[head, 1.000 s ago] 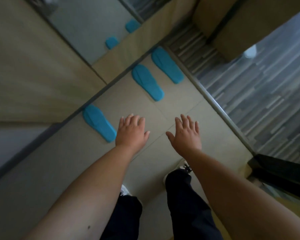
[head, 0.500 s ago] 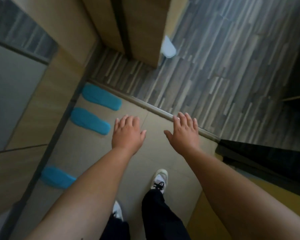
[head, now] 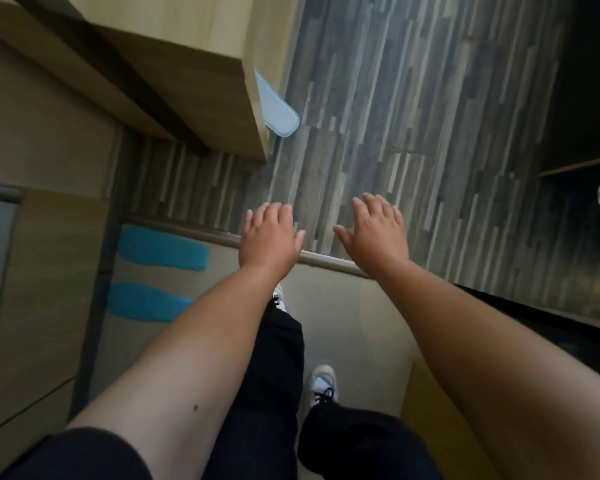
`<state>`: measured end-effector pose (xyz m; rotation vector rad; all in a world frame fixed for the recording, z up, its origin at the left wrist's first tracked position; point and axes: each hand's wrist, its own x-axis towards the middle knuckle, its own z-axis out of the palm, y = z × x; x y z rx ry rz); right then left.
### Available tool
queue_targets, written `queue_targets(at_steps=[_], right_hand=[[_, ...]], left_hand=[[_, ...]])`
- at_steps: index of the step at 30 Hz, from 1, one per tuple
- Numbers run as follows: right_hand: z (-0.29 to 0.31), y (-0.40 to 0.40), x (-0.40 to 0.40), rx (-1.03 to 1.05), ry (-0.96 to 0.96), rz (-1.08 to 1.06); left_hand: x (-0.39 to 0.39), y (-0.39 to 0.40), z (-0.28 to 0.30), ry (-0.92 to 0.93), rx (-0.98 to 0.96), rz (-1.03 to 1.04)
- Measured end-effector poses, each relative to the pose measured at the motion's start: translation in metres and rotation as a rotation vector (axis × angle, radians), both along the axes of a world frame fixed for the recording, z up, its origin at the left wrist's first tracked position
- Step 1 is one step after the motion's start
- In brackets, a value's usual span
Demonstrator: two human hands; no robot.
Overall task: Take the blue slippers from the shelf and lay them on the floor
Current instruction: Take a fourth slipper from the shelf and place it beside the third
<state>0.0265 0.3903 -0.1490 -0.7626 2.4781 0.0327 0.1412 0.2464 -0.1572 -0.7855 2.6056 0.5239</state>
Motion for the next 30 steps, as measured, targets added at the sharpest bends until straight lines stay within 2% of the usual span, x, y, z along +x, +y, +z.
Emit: queue_targets(at_steps=[8, 12, 16, 21, 24, 30], right_hand=[[-0.01, -0.068, -0.077, -0.026, -0.018, 0.004], [-0.031, -0.102, -0.131, -0.058, -0.023, 0.04], [-0.069, -0.147, -0.194, -0.073, -0.099, 0.084], [-0.145, -0.205, -0.261, -0.091, -0.214, 0.236], [-0.19, -0.235, -0.28, -0.105, -0.283, 0.256], [-0.259, -0.282, -0.282, -0.14, -0.363, 0.206]], left_hand=[[-0.08, -0.048, -0.009, -0.009, 0.088, 0.032], [-0.128, -0.063, -0.023, 0.015, 0.203, 0.157], [-0.185, -0.09, -0.062, 0.022, 0.251, 0.404], [-0.255, -0.137, -0.141, 0.003, 0.256, 0.757], [-0.283, -0.162, -0.18, -0.001, 0.262, 0.994], [-0.298, -0.197, -0.251, 0.065, 0.276, 1.297]])
